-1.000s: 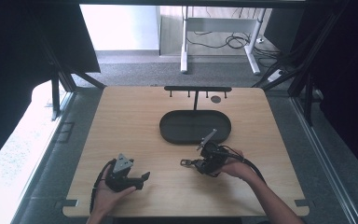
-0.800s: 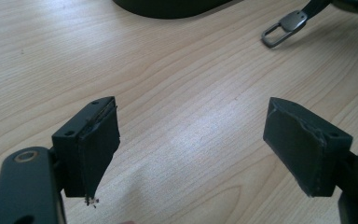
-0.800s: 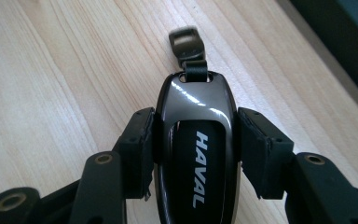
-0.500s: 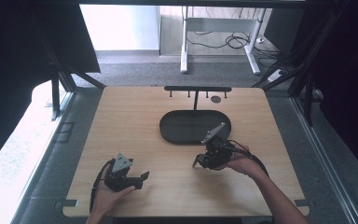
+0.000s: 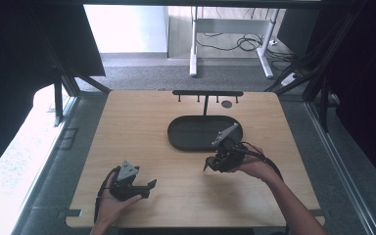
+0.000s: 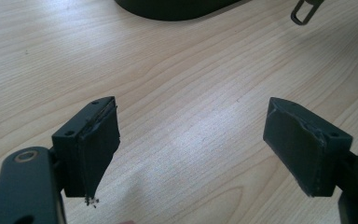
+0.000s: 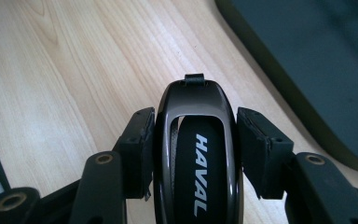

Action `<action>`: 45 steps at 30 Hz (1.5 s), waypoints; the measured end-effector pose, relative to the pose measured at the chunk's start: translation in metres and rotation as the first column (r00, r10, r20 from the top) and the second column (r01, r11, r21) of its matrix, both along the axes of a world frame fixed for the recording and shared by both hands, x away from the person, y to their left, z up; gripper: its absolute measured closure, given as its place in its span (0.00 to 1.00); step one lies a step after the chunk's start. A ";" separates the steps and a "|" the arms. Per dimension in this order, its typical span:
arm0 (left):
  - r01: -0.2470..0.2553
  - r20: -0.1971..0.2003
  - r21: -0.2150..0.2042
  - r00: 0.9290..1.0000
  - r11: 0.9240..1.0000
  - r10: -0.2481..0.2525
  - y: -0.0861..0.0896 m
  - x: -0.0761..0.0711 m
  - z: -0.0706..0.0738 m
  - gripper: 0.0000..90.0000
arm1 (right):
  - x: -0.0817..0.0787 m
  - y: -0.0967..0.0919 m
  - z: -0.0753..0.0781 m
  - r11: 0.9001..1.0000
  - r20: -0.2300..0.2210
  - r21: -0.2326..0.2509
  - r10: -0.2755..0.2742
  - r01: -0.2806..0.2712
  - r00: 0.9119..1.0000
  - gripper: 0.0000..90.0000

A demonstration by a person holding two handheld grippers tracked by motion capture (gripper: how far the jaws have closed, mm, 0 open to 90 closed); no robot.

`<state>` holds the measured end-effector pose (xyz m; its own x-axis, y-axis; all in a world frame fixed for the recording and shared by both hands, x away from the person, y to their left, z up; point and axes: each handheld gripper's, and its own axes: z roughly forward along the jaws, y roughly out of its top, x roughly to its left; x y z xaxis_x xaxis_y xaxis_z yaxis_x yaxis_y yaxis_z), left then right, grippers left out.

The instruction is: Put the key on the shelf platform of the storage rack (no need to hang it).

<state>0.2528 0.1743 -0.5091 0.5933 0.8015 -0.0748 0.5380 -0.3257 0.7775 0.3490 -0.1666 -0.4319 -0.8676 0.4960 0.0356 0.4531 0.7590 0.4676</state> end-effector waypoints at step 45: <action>-0.002 -0.004 0.004 1.000 1.000 0.002 0.001 0.001 -0.001 0.21 | 0.047 0.001 0.019 0.998 0.024 0.042 -0.053 0.052 0.998 0.55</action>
<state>0.2539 0.1754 -0.5104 0.5914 0.8030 -0.0741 0.5419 -0.3277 0.7739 0.3964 -0.1653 -0.4126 -0.8412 0.5396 0.0360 0.4799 0.7141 0.5097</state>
